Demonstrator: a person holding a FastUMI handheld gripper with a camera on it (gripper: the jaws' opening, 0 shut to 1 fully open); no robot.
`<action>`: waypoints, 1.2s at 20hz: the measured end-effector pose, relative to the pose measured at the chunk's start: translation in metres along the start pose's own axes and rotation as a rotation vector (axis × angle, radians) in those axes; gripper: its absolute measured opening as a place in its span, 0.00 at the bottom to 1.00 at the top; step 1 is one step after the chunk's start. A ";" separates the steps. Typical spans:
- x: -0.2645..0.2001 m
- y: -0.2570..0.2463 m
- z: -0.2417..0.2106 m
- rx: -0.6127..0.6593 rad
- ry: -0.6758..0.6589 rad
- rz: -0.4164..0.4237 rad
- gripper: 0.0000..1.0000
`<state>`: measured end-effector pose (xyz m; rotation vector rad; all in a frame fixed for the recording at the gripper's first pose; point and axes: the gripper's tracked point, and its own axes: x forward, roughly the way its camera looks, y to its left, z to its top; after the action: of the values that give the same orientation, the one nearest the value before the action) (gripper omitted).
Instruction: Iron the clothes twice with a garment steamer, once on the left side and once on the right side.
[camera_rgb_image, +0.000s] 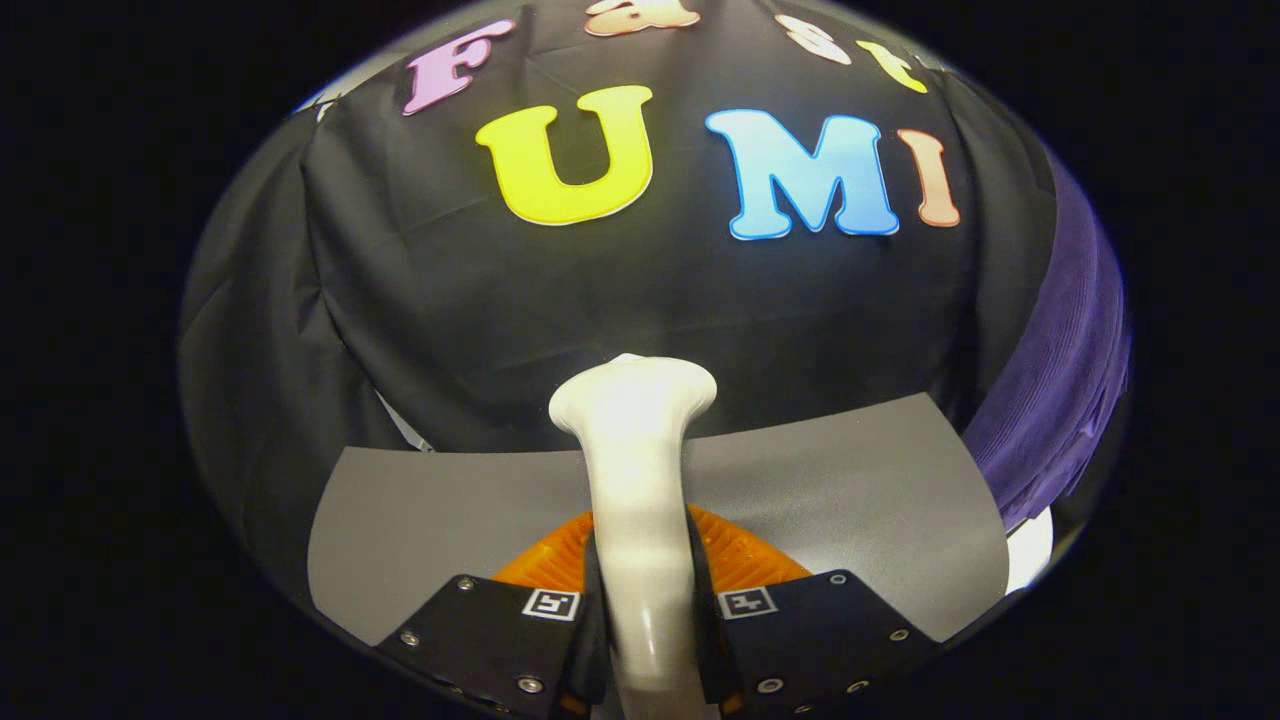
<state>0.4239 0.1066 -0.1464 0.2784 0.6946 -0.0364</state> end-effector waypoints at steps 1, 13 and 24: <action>-0.004 -0.001 0.001 -0.010 -0.010 -0.006 0.36; -0.102 -0.058 0.033 0.016 -0.290 -0.080 0.35; -0.265 -0.178 0.054 0.008 -0.484 -0.094 0.35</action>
<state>0.2316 -0.0946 0.0192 0.2321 0.2255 -0.1899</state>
